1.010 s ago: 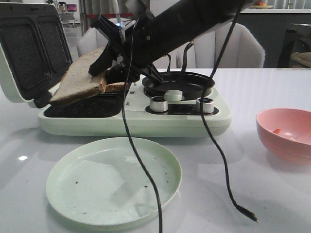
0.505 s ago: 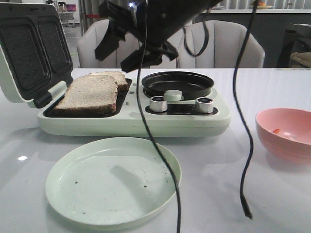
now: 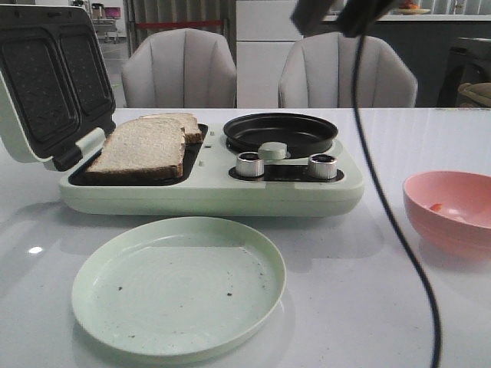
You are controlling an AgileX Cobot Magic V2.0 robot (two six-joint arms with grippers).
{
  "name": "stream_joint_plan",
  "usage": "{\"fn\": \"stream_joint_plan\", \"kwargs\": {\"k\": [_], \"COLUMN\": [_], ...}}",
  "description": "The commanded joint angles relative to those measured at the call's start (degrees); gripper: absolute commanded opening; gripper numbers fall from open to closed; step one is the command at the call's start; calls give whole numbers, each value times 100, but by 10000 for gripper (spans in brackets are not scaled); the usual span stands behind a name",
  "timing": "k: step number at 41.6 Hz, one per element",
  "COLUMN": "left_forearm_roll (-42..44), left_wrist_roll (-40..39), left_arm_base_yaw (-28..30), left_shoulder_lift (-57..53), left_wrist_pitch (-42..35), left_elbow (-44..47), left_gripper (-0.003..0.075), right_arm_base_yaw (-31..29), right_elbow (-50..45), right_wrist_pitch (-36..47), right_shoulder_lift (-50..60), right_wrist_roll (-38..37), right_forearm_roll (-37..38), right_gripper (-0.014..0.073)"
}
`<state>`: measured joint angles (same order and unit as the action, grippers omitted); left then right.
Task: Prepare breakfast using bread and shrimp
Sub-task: 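Withdraw the right gripper and move the left gripper to the lid handle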
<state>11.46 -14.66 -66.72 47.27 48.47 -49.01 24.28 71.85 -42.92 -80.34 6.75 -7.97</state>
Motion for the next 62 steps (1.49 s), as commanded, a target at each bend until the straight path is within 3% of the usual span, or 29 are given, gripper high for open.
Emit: {"fn": "stream_joint_plan", "kwargs": {"k": [1,13,24,31,36,43,51,55,62], "left_forearm_roll": [102,82,82,369,844,873,176,-508,-2183], "left_wrist_roll": [-8,-8,-8,-8,-8,334,1300,1838,3013], "left_arm_base_yaw": [-29,-29,-29,270,816,2119,4162,5376,7250], "left_shoulder_lift": [-48,-48,10,439,896,1370,1502,1592,2036], "left_wrist_pitch": [-390,-399,-326,554,1209,1658,1535,1356,1072], "left_elbow": [-174,-174,-247,-751,-1145,-1720,-2228,-2367,-2462], "left_gripper": [509,509,509,509,509,509,509,503,391], "right_arm_base_yaw": [-19,-19,-19,-19,-19,-19,-19,-19,-19], "right_elbow": [-520,-2274,-3015,-3037,-3037,-3037,-3037,-3037,-3037], "right_wrist_pitch": [243,299,356,290,290,290,290,290,290], "right_shoulder_lift": [900,2608,3436,3492,3492,3492,3492,3492,3492], "right_wrist_roll": [-87,-87,-87,-82,-82,-82,-82,-82,-82], "right_forearm_roll": [266,346,398,398,398,398,398,398,398], "right_gripper": [434,434,434,434,434,434,434,434,434]}}
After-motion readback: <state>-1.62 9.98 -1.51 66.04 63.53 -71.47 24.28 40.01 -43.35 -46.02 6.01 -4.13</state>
